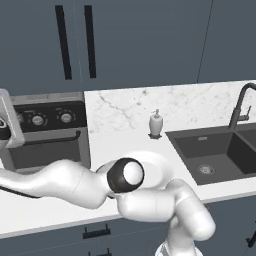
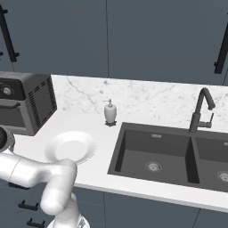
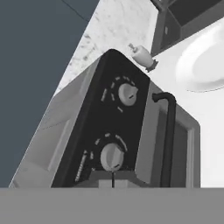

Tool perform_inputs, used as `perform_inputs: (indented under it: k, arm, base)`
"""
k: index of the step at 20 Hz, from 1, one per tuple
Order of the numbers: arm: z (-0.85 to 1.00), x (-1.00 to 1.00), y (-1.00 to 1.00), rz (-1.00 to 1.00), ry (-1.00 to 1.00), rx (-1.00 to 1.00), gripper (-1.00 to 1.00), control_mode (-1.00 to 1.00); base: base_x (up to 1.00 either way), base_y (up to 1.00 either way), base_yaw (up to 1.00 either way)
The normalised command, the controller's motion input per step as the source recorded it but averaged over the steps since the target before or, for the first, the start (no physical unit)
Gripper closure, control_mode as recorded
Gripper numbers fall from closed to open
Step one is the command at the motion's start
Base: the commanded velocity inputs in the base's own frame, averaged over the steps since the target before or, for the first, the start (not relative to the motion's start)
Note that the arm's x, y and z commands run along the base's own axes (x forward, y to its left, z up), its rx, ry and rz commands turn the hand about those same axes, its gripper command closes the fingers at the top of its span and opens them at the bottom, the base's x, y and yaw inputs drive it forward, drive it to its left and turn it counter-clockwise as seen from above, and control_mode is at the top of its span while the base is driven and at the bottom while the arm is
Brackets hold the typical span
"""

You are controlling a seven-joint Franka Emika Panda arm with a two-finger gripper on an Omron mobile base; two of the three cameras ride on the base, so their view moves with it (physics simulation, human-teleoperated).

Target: Pick up the kebab skewer and baguette bread, and place them inside the toaster oven. Close the toaster oven door and start by setting the timer.

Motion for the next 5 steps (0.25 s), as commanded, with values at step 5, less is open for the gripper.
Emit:
perform_inputs:
  k: [5]
  arm:
    - [-0.19,-0.41,0.39,-0.20,0.06,0.46,1.00,-1.00]
  base:
    - [0.00,0.00,0.00]
